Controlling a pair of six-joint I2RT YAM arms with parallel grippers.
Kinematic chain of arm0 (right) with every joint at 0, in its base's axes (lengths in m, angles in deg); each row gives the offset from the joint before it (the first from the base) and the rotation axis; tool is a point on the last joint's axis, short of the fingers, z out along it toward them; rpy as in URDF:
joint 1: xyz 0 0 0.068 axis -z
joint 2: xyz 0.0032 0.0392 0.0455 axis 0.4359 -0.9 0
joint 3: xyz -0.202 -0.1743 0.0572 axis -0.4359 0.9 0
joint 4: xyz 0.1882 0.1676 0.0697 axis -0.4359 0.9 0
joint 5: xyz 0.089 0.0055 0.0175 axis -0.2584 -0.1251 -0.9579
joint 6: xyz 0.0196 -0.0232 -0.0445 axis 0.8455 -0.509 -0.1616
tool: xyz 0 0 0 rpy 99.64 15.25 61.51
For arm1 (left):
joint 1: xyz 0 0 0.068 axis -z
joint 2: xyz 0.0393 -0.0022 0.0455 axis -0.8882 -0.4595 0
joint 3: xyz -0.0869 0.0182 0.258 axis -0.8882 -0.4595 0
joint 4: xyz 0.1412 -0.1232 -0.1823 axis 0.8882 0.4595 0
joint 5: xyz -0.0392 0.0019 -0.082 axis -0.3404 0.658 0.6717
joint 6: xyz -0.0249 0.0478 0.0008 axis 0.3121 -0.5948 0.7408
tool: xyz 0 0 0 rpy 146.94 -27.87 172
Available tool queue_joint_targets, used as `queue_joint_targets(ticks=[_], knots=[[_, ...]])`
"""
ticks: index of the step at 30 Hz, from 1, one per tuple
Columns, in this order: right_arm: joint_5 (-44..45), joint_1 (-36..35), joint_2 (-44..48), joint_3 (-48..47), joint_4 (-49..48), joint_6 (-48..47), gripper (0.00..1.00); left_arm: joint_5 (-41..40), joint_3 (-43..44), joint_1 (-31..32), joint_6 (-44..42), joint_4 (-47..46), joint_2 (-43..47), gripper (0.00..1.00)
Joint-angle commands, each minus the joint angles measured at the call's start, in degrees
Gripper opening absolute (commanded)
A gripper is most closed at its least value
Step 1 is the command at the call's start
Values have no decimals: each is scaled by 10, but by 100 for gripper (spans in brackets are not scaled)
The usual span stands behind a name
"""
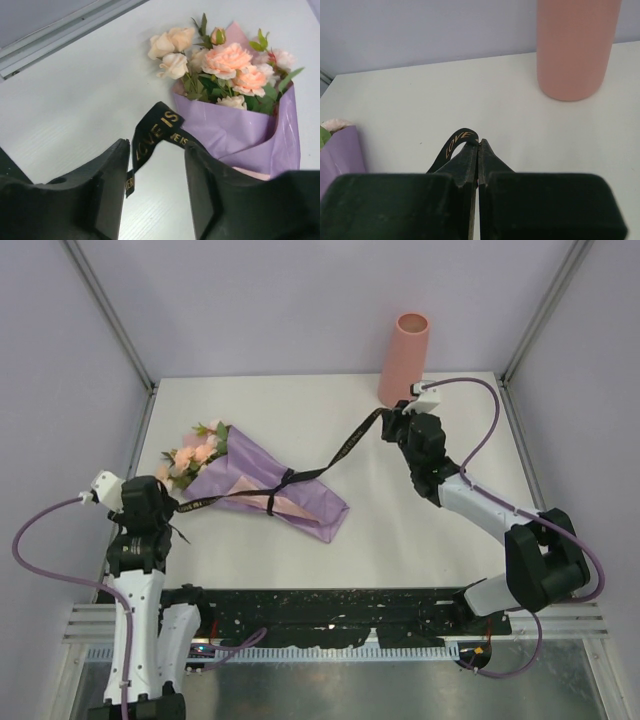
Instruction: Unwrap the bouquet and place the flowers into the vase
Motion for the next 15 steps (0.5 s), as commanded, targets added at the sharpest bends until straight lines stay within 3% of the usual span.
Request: queue_joint_targets(ticks=[1, 2, 3, 5, 10, 11, 15], knots=[[-41, 3, 24, -5, 25, 57, 5, 64, -15, -3, -42, -64, 42, 71], [-47, 3, 28, 7, 29, 73, 9, 72, -17, -3, -47, -63, 48, 82], [-66, 3, 39, 26, 30, 93, 24, 93, -20, -3, -62, -70, 52, 85], [-75, 4, 59, 39, 65, 112, 44, 162, -23, -3, -109, -84, 55, 85], [-115, 2, 112, 67, 142, 138, 66, 397, -27, 3, -168, -117, 23, 79], [-126, 2, 119, 70, 139, 140, 75, 433, -28, 13, -170, -127, 10, 78], [-228, 0, 145, 87, 94, 182, 79, 471, -7, 111, -188, -151, -75, 75]])
